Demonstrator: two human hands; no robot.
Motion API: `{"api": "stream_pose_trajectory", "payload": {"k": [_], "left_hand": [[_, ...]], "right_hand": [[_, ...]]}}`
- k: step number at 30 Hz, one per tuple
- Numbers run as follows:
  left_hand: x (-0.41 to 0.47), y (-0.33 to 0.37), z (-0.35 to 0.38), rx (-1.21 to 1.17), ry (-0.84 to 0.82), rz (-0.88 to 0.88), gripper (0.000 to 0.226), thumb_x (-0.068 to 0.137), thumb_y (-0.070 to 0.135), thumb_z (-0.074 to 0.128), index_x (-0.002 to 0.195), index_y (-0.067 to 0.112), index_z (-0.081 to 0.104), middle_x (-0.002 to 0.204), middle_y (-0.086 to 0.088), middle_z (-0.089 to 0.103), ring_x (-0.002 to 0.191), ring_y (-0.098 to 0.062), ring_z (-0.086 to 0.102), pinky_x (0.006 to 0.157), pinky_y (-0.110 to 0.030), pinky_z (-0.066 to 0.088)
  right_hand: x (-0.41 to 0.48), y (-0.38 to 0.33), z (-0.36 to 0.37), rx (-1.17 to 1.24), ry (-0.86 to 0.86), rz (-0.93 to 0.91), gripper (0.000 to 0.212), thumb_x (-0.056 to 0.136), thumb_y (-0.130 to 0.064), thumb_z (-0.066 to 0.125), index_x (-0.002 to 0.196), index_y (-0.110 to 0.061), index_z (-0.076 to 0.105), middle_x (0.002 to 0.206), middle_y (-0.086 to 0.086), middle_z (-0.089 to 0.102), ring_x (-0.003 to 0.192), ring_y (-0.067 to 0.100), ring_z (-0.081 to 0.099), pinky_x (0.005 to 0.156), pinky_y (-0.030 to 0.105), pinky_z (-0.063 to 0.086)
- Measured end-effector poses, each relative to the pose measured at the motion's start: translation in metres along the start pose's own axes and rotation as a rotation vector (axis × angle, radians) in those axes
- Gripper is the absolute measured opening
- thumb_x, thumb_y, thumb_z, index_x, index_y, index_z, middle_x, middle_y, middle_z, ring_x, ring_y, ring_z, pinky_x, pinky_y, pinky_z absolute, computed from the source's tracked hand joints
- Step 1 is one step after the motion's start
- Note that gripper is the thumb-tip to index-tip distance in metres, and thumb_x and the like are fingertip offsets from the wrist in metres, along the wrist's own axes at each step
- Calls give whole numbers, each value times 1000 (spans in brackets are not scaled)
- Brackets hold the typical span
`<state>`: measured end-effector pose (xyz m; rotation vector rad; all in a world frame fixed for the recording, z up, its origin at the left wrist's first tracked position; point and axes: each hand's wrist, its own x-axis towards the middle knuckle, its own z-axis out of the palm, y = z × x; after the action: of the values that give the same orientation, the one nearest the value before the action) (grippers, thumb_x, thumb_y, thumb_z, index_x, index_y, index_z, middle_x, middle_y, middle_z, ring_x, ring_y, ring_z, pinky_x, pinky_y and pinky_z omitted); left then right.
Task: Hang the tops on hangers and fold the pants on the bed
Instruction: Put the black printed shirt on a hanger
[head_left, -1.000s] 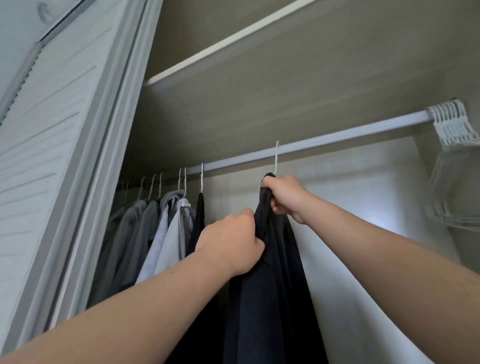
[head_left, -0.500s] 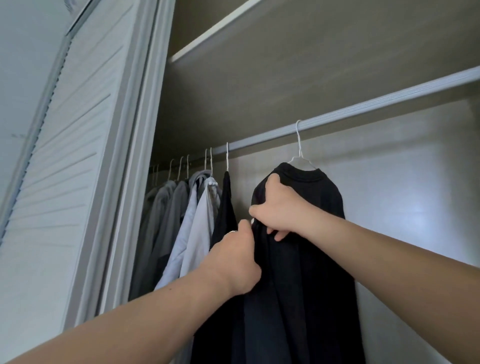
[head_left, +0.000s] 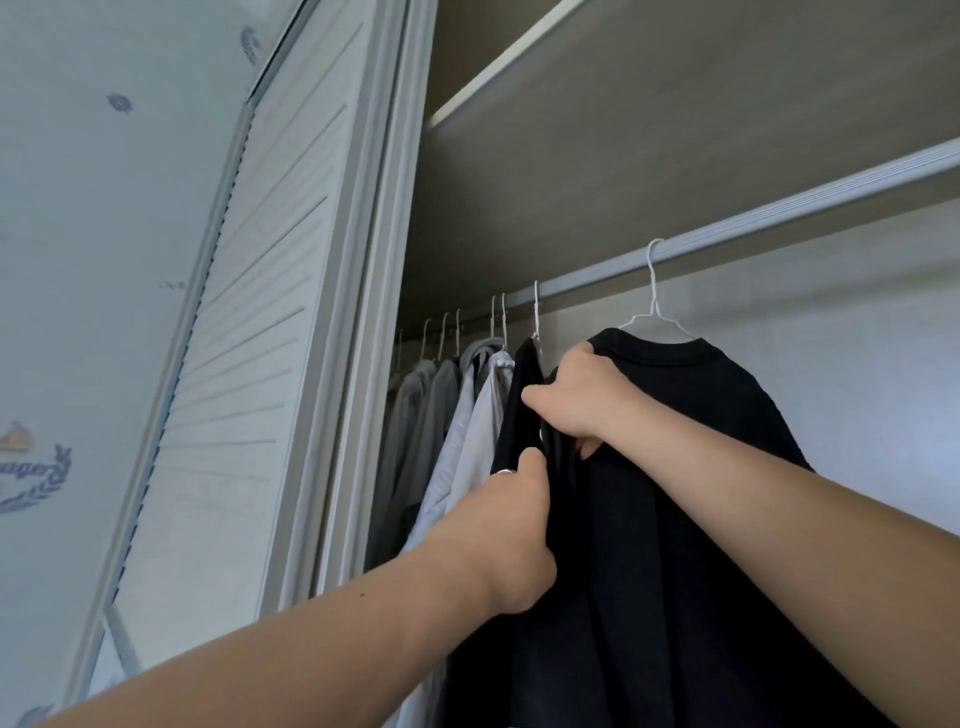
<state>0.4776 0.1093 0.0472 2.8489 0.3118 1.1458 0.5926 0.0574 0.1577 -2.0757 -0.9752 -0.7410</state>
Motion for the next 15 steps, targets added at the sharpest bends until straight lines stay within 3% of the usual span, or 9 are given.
{"api": "stream_pose_trajectory", "payload": {"k": [3,7,11,15], "left_hand": [[-5,-6,-1,34,0,-14,45,83,-1,53,74,26,18,80,1,41,65,-15,41,53,-29,30],[-8,-13,-2,52,5,-37,37,83,-1,50,81,23,22,79,2,40,60,-14,36,49,-28,25],[-6,-17,-5,29,1,-58,28,83,-1,48,92,18,30,79,1,41,60,-14,39,48,-26,26],[-7,-15,-3,43,-33,-63,25,83,-1,48,97,15,34,78,0,43,61,-16,40,49,-26,27]], "right_hand": [[3,-7,11,41,-75,-34,35,86,-28,56,105,-3,39,76,16,62,39,34,64,39,38,55],[10,-7,18,71,-130,-84,19,88,-19,48,84,-2,55,65,20,66,43,39,65,38,39,55],[17,8,22,219,-131,-78,9,90,-11,45,89,-3,49,82,28,64,56,46,68,48,56,57],[14,23,25,271,-138,-86,15,92,-13,46,102,-3,49,95,26,62,59,46,68,49,57,57]]}}
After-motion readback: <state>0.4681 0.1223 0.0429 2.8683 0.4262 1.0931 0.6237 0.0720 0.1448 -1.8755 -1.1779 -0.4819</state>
